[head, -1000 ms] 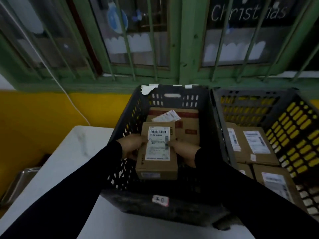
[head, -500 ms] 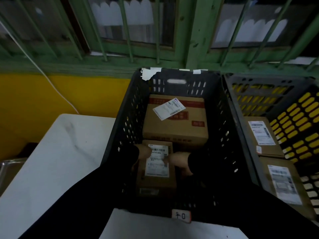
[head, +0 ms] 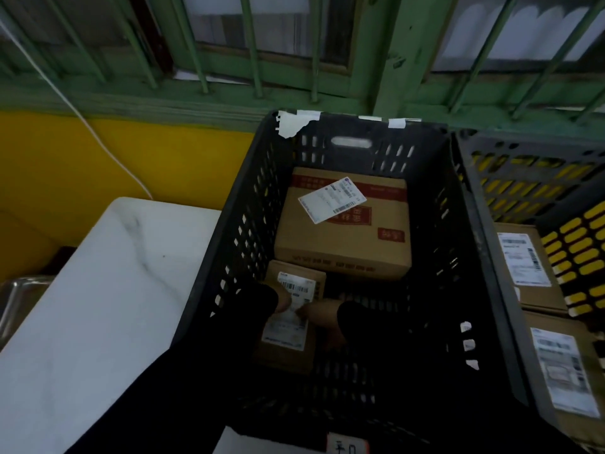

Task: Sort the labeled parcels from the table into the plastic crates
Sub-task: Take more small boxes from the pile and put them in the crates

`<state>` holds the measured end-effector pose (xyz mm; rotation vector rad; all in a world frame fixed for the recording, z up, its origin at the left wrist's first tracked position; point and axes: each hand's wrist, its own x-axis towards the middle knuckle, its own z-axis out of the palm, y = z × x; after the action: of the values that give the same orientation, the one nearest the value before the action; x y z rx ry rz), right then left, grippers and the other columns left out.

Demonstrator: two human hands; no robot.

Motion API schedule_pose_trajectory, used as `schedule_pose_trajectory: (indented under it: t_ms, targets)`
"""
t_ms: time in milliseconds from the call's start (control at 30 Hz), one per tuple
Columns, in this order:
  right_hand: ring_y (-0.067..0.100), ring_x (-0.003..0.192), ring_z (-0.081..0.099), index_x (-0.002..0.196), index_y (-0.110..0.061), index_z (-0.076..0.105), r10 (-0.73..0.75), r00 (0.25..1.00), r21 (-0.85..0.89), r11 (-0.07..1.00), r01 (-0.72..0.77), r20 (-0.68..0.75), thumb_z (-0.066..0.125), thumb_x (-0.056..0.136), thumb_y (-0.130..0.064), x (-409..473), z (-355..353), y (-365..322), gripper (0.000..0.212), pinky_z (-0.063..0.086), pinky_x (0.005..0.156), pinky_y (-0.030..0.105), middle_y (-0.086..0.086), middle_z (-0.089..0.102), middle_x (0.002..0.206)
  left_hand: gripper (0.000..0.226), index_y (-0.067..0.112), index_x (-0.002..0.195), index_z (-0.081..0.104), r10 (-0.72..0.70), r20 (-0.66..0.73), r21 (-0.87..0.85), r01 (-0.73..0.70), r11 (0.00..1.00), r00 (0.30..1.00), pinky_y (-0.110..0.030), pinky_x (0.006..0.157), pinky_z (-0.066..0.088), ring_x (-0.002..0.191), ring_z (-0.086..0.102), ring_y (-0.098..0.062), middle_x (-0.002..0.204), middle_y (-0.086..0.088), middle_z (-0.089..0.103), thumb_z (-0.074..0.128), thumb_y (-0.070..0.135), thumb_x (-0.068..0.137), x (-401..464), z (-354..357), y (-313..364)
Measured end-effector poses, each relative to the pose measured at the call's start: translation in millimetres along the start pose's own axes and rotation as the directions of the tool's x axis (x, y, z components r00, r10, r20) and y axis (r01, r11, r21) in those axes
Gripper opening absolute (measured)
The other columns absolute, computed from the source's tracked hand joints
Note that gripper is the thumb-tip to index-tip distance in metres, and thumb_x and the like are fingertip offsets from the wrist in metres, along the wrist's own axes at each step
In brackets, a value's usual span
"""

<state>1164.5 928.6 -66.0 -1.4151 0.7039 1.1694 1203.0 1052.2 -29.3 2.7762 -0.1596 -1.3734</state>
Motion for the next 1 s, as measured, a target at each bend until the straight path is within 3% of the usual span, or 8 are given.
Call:
schedule_pose_trajectory:
  t_ms: [167,300,467,567,633,733,833,1000]
  targets:
    - [0.031,0.120,0.059,0.128,-0.013,0.059,-0.090,0.995,-0.124,0.989,0.084,-0.038,0.061,0.096,-0.028,-2,7,-5,0.035,0.049,0.099,0.046,0.011,0.061,0.132,0.055,-0.002,0.147,0.030,-0.107,-0.201,0.001,0.110,0.994,0.974,-0.036,0.110,0.039,0.136,0.042,-0.031,0.150,-0.018,0.039,0.045,0.023,0.100,4,5,-1]
    - [0.031,0.122,0.057,0.133,-0.012,0.056,-0.128,0.991,-0.249,0.962,0.112,-0.050,0.054,0.101,-0.025,-5,10,-9,0.035,0.050,0.098,0.043,0.012,0.058,0.136,0.044,-0.001,0.138,0.044,-0.058,-0.130,0.030,0.062,0.998,0.990,-0.032,0.105,0.041,0.130,0.048,-0.029,0.143,-0.017,0.046,0.048,0.018,0.099,-4,0,0]
    - [0.030,0.129,0.050,0.139,-0.003,0.049,-0.194,0.980,-0.490,0.860,0.146,-0.048,0.039,0.106,-0.019,-35,7,-18,0.037,0.041,0.103,0.034,0.013,0.050,0.142,0.011,0.007,0.085,0.060,-0.014,-0.072,0.155,0.025,0.988,0.997,-0.021,0.065,0.048,0.080,0.059,-0.020,0.077,-0.004,0.048,0.055,0.011,0.094,-15,-16,-3]
    - [0.024,0.095,0.059,0.136,0.002,0.051,-0.343,0.937,-0.552,0.795,0.252,-0.067,0.041,0.105,-0.017,-44,-6,-31,0.038,0.047,0.082,0.033,0.017,0.055,0.139,0.025,0.010,0.070,0.053,0.023,-0.159,0.130,-0.002,0.992,0.987,-0.024,0.058,0.042,0.066,0.052,-0.017,0.072,-0.003,0.047,0.048,0.012,0.095,-33,-35,0]
    - [0.018,0.078,0.058,0.133,-0.002,0.055,-0.437,0.891,-0.471,0.816,0.336,-0.121,0.046,0.102,-0.019,-57,-13,-42,0.037,0.052,0.075,0.033,0.020,0.061,0.130,0.026,0.008,0.078,0.057,0.086,-0.253,0.076,-0.069,0.995,0.964,-0.028,0.067,0.041,0.074,0.055,-0.021,0.081,-0.007,0.054,0.043,0.017,0.098,-54,-50,8]
    - [0.023,0.095,0.063,0.119,-0.010,0.062,-0.565,0.791,-0.187,0.825,0.533,-0.237,0.050,0.101,-0.024,-101,-31,-60,0.026,0.054,0.094,0.041,0.011,0.067,0.110,0.028,0.007,0.112,0.060,0.120,-0.523,-0.160,-0.235,0.959,0.844,-0.030,0.078,0.041,0.104,0.058,-0.030,0.110,-0.014,0.062,0.042,0.026,0.102,-87,-70,19]
    - [0.025,0.102,0.065,0.115,-0.014,0.061,-0.703,0.582,-0.025,0.646,0.763,-0.407,0.049,0.102,-0.031,-161,-58,-59,0.025,0.052,0.096,0.040,0.008,0.066,0.117,0.029,0.010,0.116,0.062,0.097,-0.743,-0.377,-0.534,0.756,0.662,-0.032,0.083,0.041,0.104,0.057,-0.025,0.118,-0.011,0.063,0.043,0.027,0.103,-119,-80,34]
    - [0.022,0.097,0.067,0.109,-0.019,0.060,-0.697,0.227,0.110,0.209,0.972,-0.680,0.052,0.102,-0.027,-270,-82,16,0.014,0.056,0.083,0.032,0.003,0.066,0.112,0.018,0.017,0.099,0.064,0.052,-0.824,-0.561,-0.825,0.067,0.564,-0.044,0.103,0.047,0.103,0.061,-0.019,0.112,-0.007,0.065,0.047,0.023,0.101,-178,-80,80]
